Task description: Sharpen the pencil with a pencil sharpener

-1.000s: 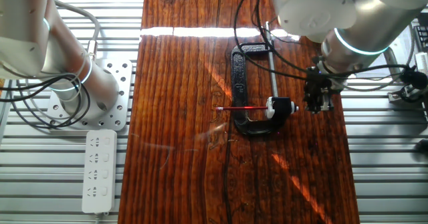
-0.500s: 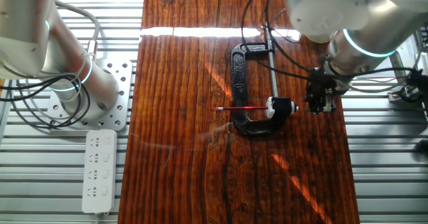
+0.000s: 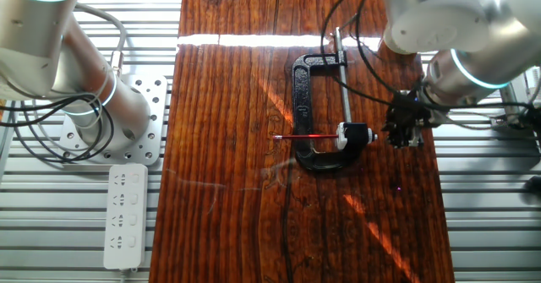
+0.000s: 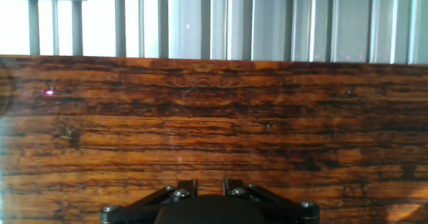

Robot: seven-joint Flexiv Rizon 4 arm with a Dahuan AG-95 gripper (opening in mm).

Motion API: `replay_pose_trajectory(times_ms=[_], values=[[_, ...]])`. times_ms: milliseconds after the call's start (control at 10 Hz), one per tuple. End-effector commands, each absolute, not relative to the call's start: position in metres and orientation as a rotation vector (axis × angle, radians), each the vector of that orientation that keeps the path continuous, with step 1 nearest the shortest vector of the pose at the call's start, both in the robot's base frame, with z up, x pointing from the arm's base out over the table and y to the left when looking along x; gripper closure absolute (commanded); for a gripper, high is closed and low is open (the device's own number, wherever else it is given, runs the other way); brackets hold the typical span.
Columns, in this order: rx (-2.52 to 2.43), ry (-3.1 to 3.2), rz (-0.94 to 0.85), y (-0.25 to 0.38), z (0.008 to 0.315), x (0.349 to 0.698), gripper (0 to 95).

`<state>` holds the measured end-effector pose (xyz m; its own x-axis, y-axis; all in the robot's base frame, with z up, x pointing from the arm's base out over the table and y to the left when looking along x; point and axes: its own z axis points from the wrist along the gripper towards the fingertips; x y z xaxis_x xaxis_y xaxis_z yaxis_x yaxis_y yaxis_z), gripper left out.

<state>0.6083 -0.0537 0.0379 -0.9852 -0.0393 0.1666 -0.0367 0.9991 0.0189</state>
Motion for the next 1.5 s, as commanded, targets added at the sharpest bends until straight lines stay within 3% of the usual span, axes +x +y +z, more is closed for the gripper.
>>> replay_pose_trajectory(times_ms=[100, 700, 1500], values=[[0.068, -2.991, -0.014, -0.054, 0.038, 0.605, 76.0], [0.051, -2.984, -0.027, -0.050, 0.043, 0.601, 76.0], [0.053, -2.988, -0.017, -0.050, 0.028, 0.596, 76.0]])
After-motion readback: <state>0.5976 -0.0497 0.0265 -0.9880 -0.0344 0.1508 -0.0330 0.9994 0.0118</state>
